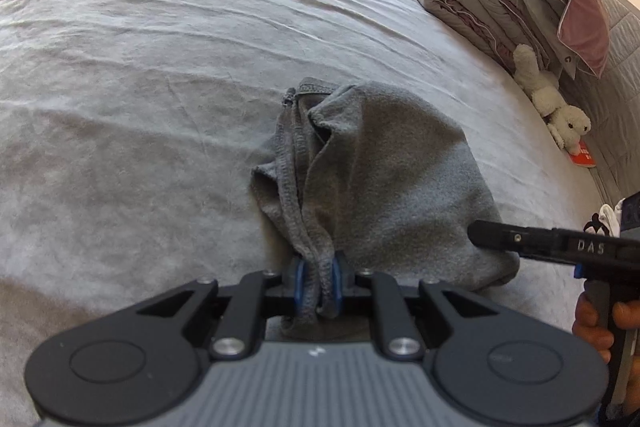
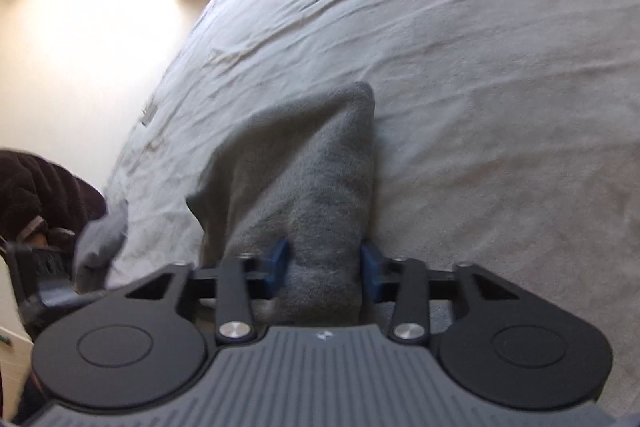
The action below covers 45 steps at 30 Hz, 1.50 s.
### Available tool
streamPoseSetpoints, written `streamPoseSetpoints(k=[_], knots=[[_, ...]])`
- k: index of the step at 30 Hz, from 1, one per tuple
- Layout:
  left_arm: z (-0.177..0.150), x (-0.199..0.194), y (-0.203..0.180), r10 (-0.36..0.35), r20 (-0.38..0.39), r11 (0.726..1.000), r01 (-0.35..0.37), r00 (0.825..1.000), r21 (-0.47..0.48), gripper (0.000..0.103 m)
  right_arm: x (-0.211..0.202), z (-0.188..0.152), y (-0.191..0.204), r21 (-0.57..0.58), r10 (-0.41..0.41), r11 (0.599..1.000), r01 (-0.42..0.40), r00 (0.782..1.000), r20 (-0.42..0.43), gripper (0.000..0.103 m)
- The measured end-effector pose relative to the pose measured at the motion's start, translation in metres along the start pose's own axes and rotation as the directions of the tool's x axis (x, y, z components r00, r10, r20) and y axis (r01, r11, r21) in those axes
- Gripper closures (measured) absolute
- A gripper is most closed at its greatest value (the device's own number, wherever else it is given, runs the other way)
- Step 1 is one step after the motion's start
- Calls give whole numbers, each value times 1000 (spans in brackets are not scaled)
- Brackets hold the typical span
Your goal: Fold clothes
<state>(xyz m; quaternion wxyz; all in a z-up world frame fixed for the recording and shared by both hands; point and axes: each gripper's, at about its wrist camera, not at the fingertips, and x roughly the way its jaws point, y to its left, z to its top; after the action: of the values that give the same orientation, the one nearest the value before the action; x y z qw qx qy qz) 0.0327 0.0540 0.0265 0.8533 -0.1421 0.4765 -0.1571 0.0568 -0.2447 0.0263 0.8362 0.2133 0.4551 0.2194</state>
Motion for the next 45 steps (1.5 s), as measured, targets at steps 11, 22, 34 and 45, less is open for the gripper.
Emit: streamPoseSetpoints(k=[11, 22, 34, 45], knots=[[-3, 0, -5, 15, 8, 999, -15, 1000, 41, 88, -15, 11, 11, -128, -100, 985, 118, 986, 137, 50], [6, -9, -9, 22, 30, 996, -25, 999, 87, 86, 28, -12, 47, -430, -232, 862, 269, 963, 136, 89], [38, -3, -51, -100, 304, 964, 17, 947, 266, 87, 27, -16, 53, -410, -258, 861, 301, 953, 158, 87], [37, 38, -41, 40, 244, 968, -98, 969, 230, 87, 14, 6, 42, -380, -181, 893, 243, 965, 191, 87]])
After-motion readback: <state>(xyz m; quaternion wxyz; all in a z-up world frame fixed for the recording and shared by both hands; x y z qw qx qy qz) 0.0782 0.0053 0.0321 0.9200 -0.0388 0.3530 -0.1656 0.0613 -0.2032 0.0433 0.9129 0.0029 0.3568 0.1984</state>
